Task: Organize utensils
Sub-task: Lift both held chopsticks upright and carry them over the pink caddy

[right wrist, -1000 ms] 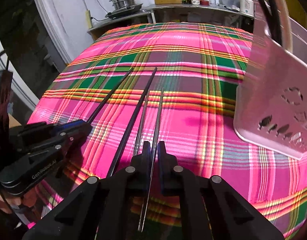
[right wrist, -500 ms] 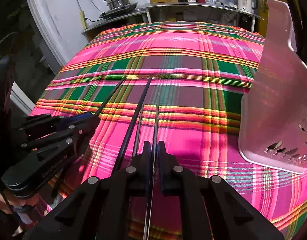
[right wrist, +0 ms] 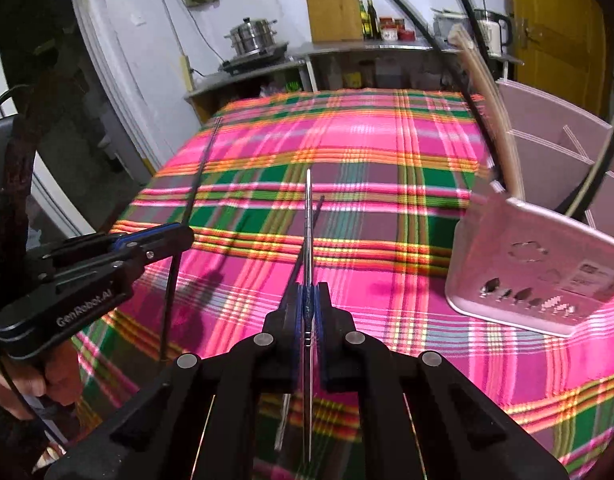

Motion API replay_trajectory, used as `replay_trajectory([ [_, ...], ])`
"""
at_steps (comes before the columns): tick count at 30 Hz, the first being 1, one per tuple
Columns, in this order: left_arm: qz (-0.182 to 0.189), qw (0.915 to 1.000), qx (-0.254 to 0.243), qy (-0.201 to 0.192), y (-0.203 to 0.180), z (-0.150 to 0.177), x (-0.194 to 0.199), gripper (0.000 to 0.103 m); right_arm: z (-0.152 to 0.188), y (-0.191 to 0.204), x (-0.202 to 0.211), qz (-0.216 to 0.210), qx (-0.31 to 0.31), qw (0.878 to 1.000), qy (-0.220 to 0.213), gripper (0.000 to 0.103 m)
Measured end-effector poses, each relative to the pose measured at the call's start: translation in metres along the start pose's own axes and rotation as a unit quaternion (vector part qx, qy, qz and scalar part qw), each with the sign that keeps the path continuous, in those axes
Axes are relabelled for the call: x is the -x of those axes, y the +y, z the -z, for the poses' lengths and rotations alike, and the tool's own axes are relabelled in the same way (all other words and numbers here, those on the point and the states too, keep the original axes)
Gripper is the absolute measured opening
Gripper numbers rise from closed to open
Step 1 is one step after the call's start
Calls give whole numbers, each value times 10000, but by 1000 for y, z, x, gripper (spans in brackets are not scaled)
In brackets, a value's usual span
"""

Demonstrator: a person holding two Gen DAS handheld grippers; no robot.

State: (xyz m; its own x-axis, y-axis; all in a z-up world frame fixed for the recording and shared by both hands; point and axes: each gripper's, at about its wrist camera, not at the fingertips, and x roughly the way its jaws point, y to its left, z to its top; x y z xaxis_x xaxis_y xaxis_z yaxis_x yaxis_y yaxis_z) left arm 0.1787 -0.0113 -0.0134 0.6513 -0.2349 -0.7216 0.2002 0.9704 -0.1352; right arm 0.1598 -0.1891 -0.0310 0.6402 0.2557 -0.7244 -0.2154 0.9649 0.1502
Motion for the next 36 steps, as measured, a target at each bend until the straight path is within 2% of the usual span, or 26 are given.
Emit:
replay_trajectory([
  [7, 142, 9995, 29, -274, -8, 3, 40, 6, 2, 2, 38, -42, -33, 9995, -326, 6],
  [16, 371, 9981, -30, -499, -24, 3, 73, 6, 7, -1, 76, -85, -147, 9974, -694, 6],
  [36, 851, 9942, -396, -519, -68, -3, 86, 6, 13, -27, 121, -19, -502, 9924, -1128, 6],
])
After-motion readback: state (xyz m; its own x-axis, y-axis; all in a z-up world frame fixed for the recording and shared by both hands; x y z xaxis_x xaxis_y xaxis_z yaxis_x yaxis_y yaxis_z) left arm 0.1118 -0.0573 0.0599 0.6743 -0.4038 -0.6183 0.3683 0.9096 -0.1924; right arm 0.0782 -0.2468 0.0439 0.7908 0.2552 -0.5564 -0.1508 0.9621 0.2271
